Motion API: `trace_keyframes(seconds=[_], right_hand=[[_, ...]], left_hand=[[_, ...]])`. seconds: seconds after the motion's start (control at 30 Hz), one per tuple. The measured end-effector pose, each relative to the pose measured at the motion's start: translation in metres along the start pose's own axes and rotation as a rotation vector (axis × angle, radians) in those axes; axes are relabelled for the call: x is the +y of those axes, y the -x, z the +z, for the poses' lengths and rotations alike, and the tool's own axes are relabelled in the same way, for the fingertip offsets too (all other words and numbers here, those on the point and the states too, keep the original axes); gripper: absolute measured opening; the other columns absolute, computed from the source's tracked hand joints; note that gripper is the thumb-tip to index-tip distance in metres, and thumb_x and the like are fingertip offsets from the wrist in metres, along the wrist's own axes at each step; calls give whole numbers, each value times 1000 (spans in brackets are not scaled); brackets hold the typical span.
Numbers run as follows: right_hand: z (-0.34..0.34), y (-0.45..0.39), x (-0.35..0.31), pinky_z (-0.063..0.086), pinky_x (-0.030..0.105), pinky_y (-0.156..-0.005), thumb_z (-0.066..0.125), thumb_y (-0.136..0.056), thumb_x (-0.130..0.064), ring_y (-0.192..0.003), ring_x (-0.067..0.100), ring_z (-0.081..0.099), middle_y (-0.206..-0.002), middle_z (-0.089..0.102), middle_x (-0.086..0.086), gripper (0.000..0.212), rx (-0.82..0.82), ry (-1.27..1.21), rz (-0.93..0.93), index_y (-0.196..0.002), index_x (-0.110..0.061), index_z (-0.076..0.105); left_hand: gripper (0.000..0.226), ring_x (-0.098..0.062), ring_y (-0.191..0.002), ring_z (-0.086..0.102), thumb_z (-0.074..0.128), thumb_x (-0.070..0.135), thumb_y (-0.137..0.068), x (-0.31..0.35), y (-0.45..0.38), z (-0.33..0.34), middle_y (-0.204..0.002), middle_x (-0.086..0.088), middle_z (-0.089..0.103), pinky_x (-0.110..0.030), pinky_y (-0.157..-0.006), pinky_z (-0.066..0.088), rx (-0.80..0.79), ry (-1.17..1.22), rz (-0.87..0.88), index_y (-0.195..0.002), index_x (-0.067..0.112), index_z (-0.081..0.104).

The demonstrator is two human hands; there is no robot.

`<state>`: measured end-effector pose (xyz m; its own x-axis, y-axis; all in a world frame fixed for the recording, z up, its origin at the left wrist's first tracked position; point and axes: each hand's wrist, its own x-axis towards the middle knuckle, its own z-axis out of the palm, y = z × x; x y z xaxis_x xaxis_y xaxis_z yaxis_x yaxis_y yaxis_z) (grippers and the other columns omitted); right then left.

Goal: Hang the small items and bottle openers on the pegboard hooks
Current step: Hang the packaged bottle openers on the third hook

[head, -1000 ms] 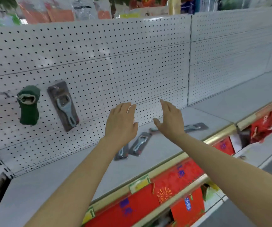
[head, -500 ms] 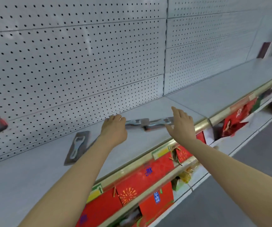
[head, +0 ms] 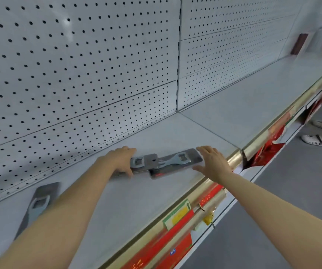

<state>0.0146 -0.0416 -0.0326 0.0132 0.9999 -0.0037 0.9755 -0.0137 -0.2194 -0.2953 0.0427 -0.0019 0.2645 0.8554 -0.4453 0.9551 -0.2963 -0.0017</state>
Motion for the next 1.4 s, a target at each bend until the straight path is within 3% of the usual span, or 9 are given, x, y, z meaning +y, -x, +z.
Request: trace_keyframes(seconds=[0.23,0.33,0.47,0.63,0.77,0.87,1.0,1.17,1.4], right_hand=[[-14,-52,12,34,47,-108,78,-66,-58,-128,30,30,-148,28,-4,104,-375,42,-69,-150,-41,18],[-22,-75,3,41,50,-101,86,-58,-49,-121,30,34,-136,34,-1,93,-493,148,-102,-136,-37,35],[-22,-90,-8,47,43,-91,89,-48,-49,-106,25,41,-117,43,3,89,-490,273,-168,-119,-21,43],[-22,-94,-2,44,42,-95,85,-39,-62,-101,22,41,-106,46,-1,88,-510,294,-114,-106,-22,42],[-27,-85,2,49,44,-89,82,-43,-64,-108,23,39,-114,39,-1,96,-536,280,-71,-117,-18,42],[-31,-77,5,52,43,-87,86,-47,-55,-104,25,50,-112,48,2,96,-498,200,-61,-118,-15,36],[-31,-66,16,52,35,-66,89,-51,-25,-78,20,59,-88,63,4,66,-389,-135,31,-98,-16,43],[-39,-56,16,51,37,-57,62,-61,11,-60,24,56,-75,62,13,30,-130,-696,189,-81,-11,58],[-76,-24,-42,53,29,-55,77,-72,2,-67,25,65,-82,70,10,24,216,-1126,151,-89,-10,65]], left_hand=[[101,-27,-125,48,87,40,-66,-1,-25,-3,-136,-5,49,-43,-103,42,-29,25,128,-150,31,32],[89,-24,-120,48,87,44,-63,-2,-25,-1,-124,0,51,-41,-95,45,16,18,137,-140,39,42],[87,-20,-116,49,88,42,-63,-5,-23,3,-125,4,47,-37,-92,46,45,71,123,-137,37,42],[82,-17,-112,48,88,36,-62,-4,-21,7,-125,6,45,-37,-94,47,99,122,152,-130,27,42],[68,-15,-103,52,79,35,-65,-1,-19,12,-120,4,53,-34,-88,50,138,214,154,-120,28,40],[61,-14,-99,53,74,30,-67,4,-15,11,-116,6,54,-27,-81,49,216,285,159,-117,29,40],[59,-10,-96,55,72,27,-70,7,-2,11,-115,8,51,-27,-75,50,248,461,156,-120,31,41],[83,-4,-104,58,84,29,-71,0,28,14,-126,12,55,-20,-77,48,477,808,130,-138,39,36],[105,-6,-119,56,84,16,-75,11,95,21,-136,17,52,-32,-94,53,901,1154,96,-143,61,19]])
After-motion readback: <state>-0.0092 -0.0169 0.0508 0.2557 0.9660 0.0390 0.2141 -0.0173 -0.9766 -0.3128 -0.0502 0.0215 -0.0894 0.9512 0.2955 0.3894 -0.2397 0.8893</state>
